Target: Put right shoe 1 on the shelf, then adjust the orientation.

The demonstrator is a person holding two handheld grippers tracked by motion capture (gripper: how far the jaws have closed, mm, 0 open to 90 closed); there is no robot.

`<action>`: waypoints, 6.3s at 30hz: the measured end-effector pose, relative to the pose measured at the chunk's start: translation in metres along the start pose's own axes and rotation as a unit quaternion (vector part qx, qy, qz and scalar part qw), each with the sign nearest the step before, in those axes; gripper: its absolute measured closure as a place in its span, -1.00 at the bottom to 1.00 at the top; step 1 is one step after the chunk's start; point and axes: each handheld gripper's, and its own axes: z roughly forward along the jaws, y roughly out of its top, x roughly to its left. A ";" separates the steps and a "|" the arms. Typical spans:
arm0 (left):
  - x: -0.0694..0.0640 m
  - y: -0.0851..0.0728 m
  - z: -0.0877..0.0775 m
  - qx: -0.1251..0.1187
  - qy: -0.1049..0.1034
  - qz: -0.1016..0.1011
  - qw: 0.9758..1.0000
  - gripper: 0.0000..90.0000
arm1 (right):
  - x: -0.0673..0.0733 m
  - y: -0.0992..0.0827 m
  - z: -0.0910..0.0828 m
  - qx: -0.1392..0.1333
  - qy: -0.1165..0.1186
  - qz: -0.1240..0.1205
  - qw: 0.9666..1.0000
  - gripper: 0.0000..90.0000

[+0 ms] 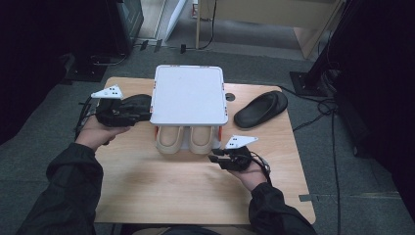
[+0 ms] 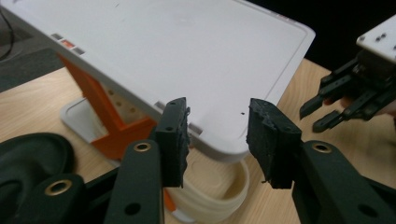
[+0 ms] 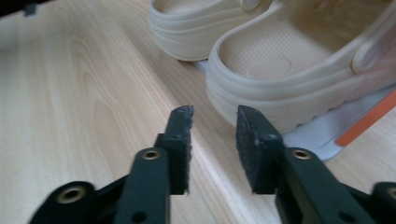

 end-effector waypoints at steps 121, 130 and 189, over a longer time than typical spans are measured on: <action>0.054 -0.138 0.008 0.067 0.081 -0.152 0.983 0.76 | -0.035 -0.001 -0.016 -0.027 -0.011 0.048 0.998 0.27; 0.052 -0.133 0.002 0.077 0.079 -0.137 0.984 0.45 | -0.036 -0.001 -0.015 -0.025 -0.011 0.046 0.999 0.27; 0.095 -0.145 -0.023 0.068 0.101 -0.153 0.981 0.66 | -0.032 -0.001 -0.012 -0.018 -0.008 0.040 0.999 0.27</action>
